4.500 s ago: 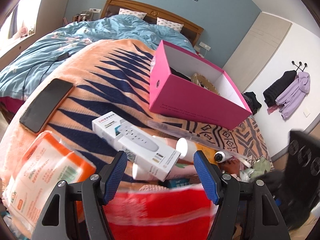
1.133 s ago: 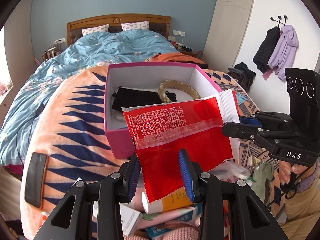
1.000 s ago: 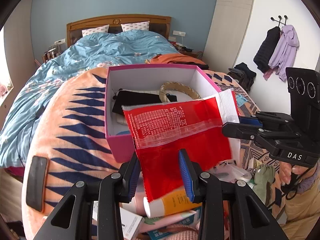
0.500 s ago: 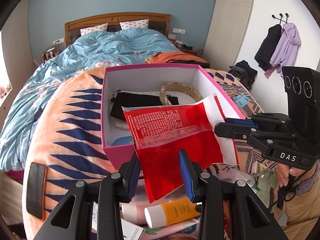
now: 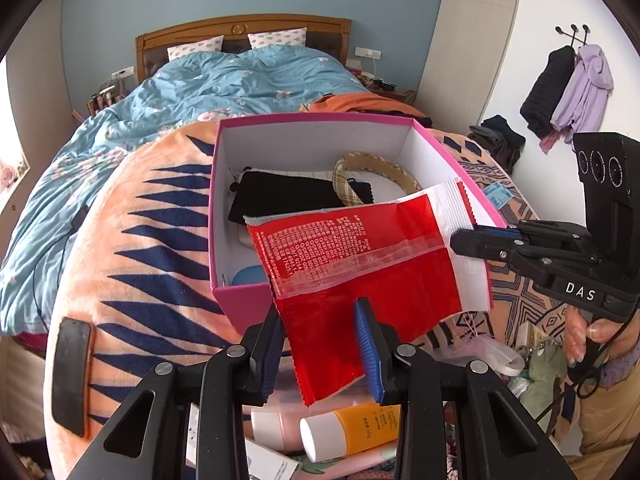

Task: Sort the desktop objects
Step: 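Carry the red bag with both tools over the pink box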

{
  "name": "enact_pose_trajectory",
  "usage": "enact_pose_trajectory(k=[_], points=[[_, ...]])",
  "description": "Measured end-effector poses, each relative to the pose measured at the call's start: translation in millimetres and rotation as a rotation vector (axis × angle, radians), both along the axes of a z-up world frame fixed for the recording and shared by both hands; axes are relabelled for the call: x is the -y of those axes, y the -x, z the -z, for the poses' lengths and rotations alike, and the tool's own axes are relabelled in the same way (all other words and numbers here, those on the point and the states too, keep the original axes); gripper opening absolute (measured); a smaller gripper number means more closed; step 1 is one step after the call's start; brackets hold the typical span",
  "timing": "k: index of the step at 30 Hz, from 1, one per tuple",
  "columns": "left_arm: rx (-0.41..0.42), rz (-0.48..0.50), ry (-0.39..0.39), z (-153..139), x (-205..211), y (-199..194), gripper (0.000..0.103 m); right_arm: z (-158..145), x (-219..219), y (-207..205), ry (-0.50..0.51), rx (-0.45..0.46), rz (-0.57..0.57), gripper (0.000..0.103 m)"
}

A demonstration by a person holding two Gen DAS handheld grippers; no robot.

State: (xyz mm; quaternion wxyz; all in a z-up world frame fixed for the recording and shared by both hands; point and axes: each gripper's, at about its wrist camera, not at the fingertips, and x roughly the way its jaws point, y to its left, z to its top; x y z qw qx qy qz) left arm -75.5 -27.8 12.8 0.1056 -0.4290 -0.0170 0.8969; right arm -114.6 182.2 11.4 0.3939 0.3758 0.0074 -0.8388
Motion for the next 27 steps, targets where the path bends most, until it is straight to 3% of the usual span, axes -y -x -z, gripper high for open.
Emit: enact_pose_trajectory(k=[7,27], points=[[-0.03,0.011,0.021,-10.4,-4.3,0.7,0.031,-15.6,4.9,-3.1,0.011,-0.062,0.003,0.005],[-0.092,-0.005,0.047,-32.9,3.1,12.2,0.03,-40.3,15.5,4.7,0.019,-0.122,-0.012,0.005]])
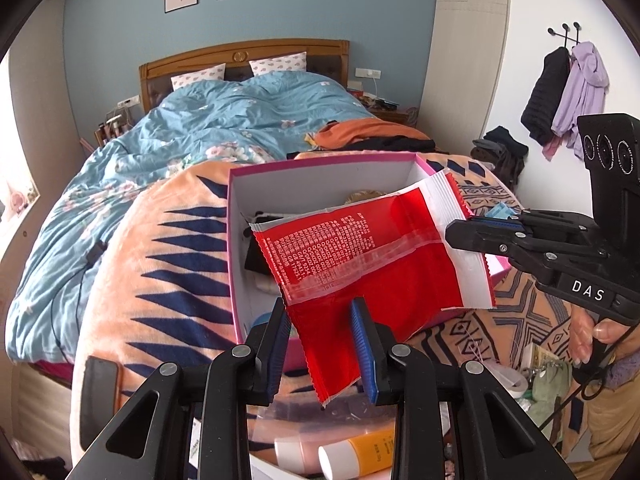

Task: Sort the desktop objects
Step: 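Carry the red bag with both tools over the pink box, then lower the red bag with both tools into the pink box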

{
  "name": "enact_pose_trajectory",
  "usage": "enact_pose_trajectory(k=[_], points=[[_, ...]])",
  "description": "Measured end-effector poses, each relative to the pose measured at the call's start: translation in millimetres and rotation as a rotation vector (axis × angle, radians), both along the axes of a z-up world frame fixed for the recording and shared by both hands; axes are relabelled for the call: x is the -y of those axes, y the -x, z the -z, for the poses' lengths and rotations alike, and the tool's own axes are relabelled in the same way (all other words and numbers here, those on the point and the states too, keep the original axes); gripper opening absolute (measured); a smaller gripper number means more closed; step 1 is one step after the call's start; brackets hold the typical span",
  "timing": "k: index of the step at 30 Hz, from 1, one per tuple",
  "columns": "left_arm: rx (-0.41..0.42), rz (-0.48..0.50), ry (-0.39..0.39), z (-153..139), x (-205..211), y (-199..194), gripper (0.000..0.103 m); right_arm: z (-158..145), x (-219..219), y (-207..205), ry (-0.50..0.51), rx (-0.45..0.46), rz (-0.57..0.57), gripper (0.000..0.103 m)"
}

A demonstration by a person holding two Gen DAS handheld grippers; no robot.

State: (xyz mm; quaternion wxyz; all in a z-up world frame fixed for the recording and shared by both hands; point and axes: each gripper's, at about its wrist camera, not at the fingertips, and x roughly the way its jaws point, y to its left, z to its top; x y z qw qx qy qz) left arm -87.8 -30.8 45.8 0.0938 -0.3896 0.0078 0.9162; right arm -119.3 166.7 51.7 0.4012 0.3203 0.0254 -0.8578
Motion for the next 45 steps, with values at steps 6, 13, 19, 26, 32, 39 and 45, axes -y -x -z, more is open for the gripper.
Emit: enact_pose_trajectory(k=[6,13,19,26,32,39,45], points=[[-0.003,-0.006,0.004,-2.1,2.4,8.4,0.03,-3.4,3.9,5.8,0.001,-0.006,0.001,0.005],[-0.002,-0.007,0.013,-3.1,3.1,21.5,0.03,-3.2,5.6,17.4,0.002,0.008,0.01,0.005],[-0.002,-0.011,0.014,-2.8,2.9,28.8,0.03,-3.2,6.5,26.8,0.01,0.018,0.017,0.005],[0.013,-0.016,0.012,3.9,6.4,43.5,0.03,0.7,7.4,40.1,0.02,0.039,0.033,0.005],[0.024,-0.018,0.017,8.4,6.5,56.8,0.03,6.2,11.6,55.4,0.011,0.056,0.05,0.005],[0.04,-0.033,0.023,12.9,9.6,70.1,0.03,6.4,17.3,66.5,-0.001,0.061,0.05,0.005],[0.056,-0.044,0.026,17.7,12.9,82.3,0.03,8.7,22.7,76.6,-0.006,0.075,0.05,0.005]])
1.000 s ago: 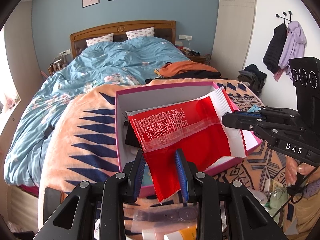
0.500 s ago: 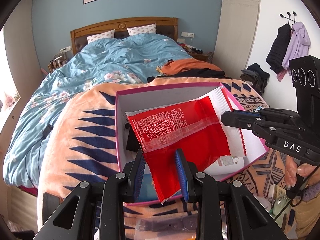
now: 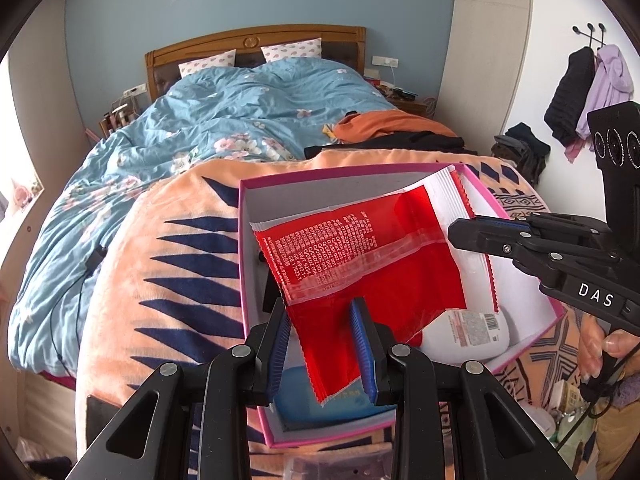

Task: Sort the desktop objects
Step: 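Lower the red bag with both tools into the pink box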

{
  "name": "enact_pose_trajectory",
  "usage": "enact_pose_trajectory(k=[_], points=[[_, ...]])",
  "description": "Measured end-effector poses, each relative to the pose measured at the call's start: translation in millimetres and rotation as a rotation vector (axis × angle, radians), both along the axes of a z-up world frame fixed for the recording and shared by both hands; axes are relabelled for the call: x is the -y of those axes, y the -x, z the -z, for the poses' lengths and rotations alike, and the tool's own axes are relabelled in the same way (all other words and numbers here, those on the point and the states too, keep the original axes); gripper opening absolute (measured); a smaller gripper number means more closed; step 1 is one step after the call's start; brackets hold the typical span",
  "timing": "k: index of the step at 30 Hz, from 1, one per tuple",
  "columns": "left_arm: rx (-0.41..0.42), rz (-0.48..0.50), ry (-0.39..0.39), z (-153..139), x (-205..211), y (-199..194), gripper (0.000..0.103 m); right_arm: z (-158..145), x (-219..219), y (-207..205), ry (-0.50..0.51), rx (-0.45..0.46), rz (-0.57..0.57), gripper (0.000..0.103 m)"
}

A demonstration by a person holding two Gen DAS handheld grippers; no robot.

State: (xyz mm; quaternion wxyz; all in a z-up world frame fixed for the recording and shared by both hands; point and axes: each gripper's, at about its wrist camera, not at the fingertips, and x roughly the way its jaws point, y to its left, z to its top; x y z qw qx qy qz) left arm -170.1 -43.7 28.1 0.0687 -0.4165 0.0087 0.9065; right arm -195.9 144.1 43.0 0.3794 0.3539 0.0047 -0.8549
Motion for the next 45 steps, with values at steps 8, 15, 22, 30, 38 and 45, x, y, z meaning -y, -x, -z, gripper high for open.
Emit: enact_pose_trajectory(k=[8,15,22,30,38,45], points=[[0.013,-0.015,0.011,4.0,2.1,16.3,0.03,4.3,8.5,14.2,-0.012,0.017,0.0,0.005],[0.036,-0.027,0.019,10.6,3.8,29.0,0.03,6.2,13.0,24.5,-0.022,0.031,0.002,0.005],[0.055,-0.039,0.019,17.0,5.7,41.2,0.03,7.9,19.7,33.6,-0.04,0.038,0.001,0.006],[0.073,-0.044,0.026,24.6,5.1,52.2,0.03,14.1,23.0,43.4,-0.057,0.06,0.005,0.006],[0.087,-0.05,0.04,32.0,4.3,63.4,0.03,19.1,29.3,52.3,-0.08,0.073,0.006,0.006],[0.102,-0.053,0.043,36.9,5.2,70.7,0.03,23.4,35.8,56.4,-0.102,0.081,0.005,0.006]])
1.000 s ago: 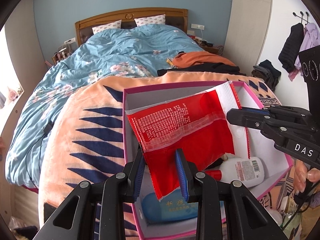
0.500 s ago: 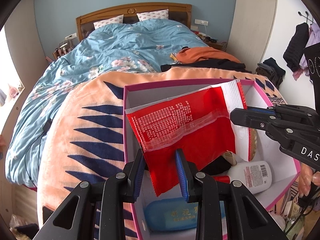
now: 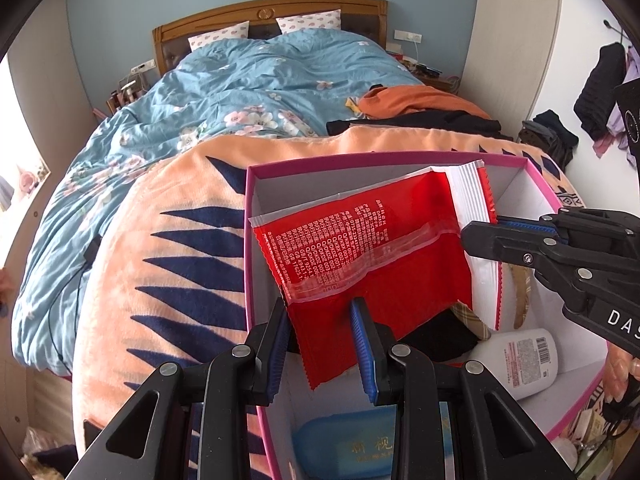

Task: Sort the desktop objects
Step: 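Lower the red bag with both tools into the pink box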

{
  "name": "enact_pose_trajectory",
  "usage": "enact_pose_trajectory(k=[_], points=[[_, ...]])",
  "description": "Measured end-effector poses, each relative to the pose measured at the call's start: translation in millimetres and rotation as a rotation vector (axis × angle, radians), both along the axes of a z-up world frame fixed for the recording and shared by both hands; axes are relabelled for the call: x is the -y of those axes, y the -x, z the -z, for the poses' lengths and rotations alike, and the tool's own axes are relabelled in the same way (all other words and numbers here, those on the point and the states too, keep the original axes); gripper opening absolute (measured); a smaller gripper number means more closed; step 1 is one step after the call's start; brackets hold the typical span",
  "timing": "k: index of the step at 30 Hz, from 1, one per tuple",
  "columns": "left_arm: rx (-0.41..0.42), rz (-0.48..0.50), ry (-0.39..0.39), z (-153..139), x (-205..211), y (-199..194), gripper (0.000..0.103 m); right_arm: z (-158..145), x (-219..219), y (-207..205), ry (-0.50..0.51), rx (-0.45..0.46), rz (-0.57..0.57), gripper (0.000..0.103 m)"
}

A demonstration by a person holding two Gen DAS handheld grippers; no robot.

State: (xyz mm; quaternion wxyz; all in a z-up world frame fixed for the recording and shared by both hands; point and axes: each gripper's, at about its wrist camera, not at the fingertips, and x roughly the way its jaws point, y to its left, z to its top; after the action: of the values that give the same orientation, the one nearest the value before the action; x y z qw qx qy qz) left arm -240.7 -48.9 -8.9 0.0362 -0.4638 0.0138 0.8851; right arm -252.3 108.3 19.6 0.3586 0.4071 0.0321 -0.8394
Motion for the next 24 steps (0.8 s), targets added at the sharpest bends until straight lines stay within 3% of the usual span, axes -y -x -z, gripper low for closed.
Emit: enact_pose_trajectory(k=[24], points=[[0.026,-0.012,0.056,9.6,-4.6,18.4,0.03,12.0,12.4,17.4,-0.057,0.037,0.009,0.006]])
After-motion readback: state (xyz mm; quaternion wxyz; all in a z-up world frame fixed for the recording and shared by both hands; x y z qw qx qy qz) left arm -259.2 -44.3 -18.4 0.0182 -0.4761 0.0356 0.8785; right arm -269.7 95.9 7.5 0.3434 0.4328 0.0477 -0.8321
